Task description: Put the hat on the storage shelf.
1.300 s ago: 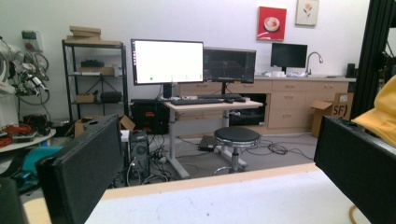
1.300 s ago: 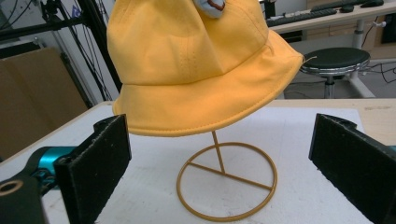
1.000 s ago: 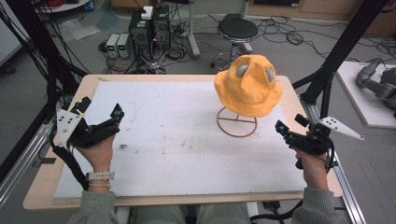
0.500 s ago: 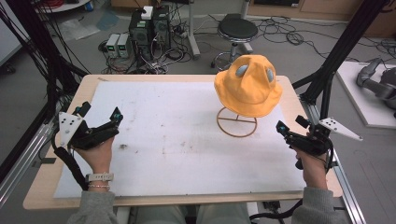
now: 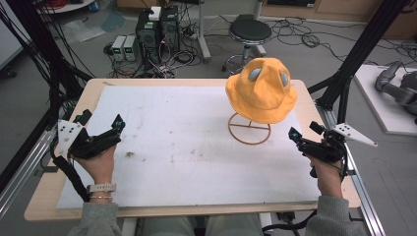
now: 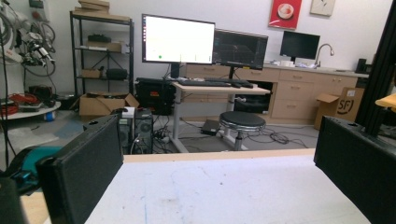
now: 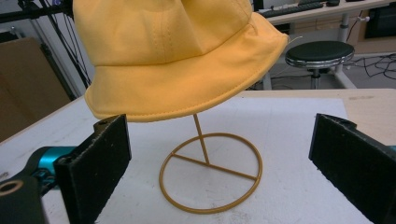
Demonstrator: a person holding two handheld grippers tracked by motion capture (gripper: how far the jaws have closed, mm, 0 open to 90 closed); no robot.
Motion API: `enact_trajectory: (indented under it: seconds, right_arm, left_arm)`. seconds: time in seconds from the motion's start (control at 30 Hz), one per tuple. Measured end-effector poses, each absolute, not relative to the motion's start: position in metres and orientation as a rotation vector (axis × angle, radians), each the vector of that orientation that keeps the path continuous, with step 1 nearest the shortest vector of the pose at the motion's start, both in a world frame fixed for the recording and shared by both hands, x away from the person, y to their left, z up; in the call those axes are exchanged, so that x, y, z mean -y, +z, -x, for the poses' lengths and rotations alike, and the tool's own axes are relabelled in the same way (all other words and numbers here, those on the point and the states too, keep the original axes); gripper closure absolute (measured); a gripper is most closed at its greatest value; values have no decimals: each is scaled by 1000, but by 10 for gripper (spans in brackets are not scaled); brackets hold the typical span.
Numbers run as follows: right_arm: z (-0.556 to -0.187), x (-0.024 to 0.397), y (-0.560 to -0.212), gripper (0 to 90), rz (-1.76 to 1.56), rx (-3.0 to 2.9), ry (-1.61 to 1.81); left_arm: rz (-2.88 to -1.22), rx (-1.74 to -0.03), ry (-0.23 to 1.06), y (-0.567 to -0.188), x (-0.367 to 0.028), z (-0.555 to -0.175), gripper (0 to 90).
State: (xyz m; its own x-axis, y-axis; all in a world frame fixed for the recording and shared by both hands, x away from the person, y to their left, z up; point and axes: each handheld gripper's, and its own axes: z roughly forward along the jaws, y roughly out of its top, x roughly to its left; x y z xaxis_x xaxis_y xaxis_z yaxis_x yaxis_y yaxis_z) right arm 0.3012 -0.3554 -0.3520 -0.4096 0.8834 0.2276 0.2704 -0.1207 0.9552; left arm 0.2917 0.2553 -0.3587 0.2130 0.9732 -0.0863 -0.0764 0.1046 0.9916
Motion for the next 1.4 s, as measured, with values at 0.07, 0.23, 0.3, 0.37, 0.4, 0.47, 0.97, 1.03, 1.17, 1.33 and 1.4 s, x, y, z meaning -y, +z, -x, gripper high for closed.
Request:
enact_trajectory:
  seconds: [0.07,0.23,0.3,0.37,0.4,0.47,0.97,1.03,1.17,1.33,1.4]
  right_arm:
    - [-301,355,-351,52,-1280,-1642,1568]
    - [-302,356,-351,52,-1282,-1638,1573]
    - [-301,356,-350,52,-1285,-1634,1577]
    - [-301,357,-349,51,-1281,-1630,1577]
    - [-300,357,-349,52,-1277,-1631,1576]
    - [-300,357,-349,52,-1277,-1629,1574]
    - [-296,361,-348,52,-1284,-1619,1567]
    - [-296,362,-348,52,-1282,-1619,1565]
    - [-296,363,-348,52,-1281,-1618,1562]
    - [-296,363,-349,52,-1286,-1623,1556]
    - [-296,362,-349,52,-1287,-1624,1556]
  left_arm:
    - [-1167,-1042,1028,-359,-256,-291,17]
    - [-1178,-1040,1033,-360,-257,-291,17]
    - [-1175,-1041,1030,-360,-257,-290,17]
    - [-1171,-1042,1030,-360,-257,-290,17]
    - [-1170,-1041,1030,-360,-257,-291,17]
    - [-1170,-1042,1031,-360,-257,-291,17]
    - [-1173,-1036,1028,-361,-254,-294,17]
    - [-1174,-1036,1027,-361,-254,-294,17]
    - [-1173,-1037,1028,-361,-254,-294,17]
    - [-1174,-1044,1029,-362,-255,-294,17]
    - [-1176,-1043,1028,-362,-255,-294,17]
